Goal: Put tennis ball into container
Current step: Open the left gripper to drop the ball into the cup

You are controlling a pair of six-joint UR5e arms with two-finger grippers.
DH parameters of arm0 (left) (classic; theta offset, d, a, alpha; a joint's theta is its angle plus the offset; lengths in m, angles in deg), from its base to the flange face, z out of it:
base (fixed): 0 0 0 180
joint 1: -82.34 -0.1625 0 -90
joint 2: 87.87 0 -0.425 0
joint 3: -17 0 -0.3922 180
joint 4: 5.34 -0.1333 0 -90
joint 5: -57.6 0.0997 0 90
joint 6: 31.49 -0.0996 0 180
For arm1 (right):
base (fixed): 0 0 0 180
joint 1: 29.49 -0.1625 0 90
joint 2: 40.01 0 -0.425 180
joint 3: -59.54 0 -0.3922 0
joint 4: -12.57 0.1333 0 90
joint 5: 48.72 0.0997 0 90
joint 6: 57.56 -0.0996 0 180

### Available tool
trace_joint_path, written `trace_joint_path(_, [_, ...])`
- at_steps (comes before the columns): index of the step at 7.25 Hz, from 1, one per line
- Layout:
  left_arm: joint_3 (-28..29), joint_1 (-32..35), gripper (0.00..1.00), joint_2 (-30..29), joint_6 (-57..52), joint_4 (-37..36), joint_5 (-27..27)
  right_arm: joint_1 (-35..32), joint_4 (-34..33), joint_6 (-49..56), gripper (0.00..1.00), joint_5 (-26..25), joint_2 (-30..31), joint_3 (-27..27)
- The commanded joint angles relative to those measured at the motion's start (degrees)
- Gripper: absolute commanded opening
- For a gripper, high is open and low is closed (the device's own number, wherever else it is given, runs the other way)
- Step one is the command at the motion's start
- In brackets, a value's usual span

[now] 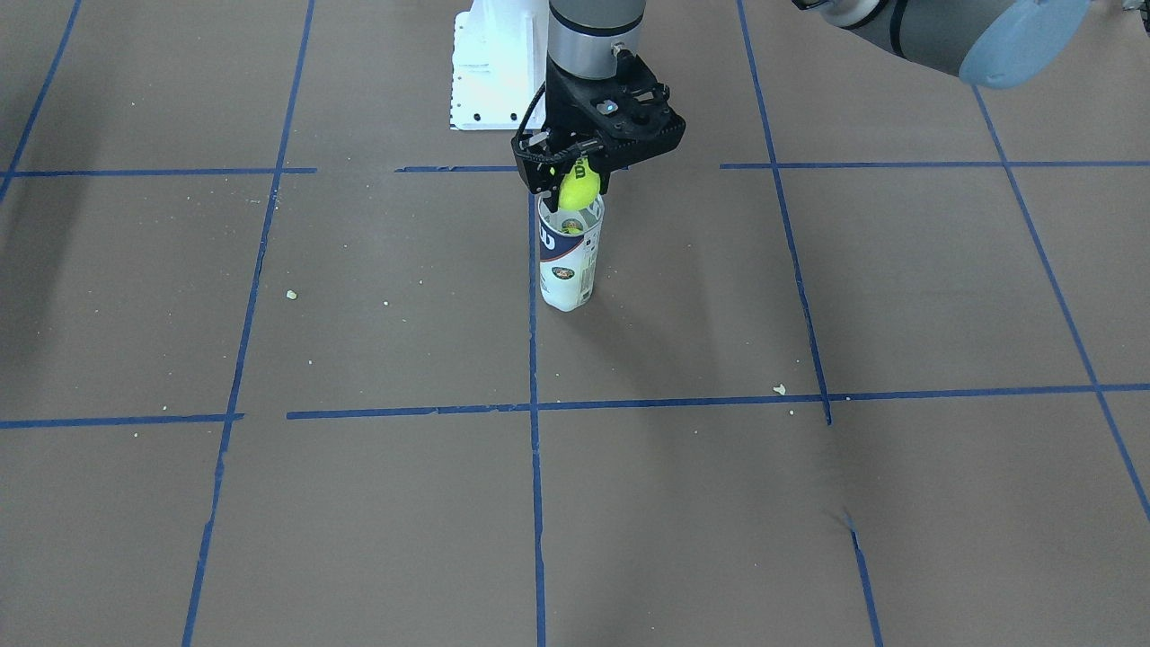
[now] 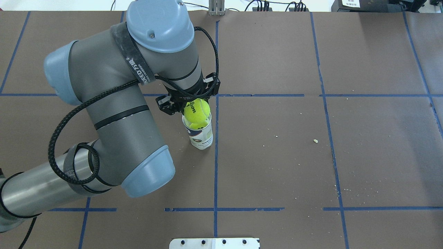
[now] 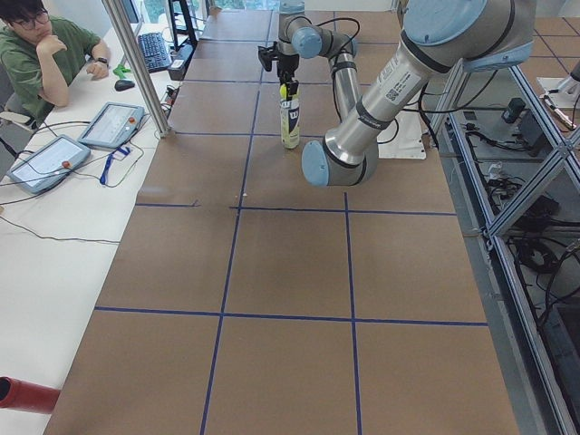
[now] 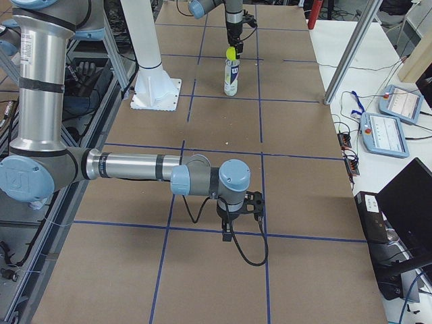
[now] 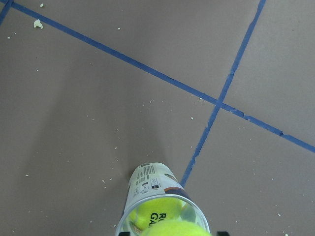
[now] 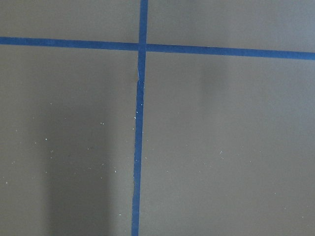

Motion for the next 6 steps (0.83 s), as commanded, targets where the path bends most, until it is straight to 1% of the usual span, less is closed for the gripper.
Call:
trace_joint_path(1, [0.2, 0.0, 1.00, 0.1, -0.2, 0.0, 0.1, 0.0, 0.0, 0.0, 1.00, 0.0, 0.0, 0.0])
trace_joint_path(6, [-1.1, 0.3, 1.00, 0.6, -1.3, 0.3, 0.0, 0.0, 0.0, 0.0, 1.00, 0.1, 0.0, 0.0])
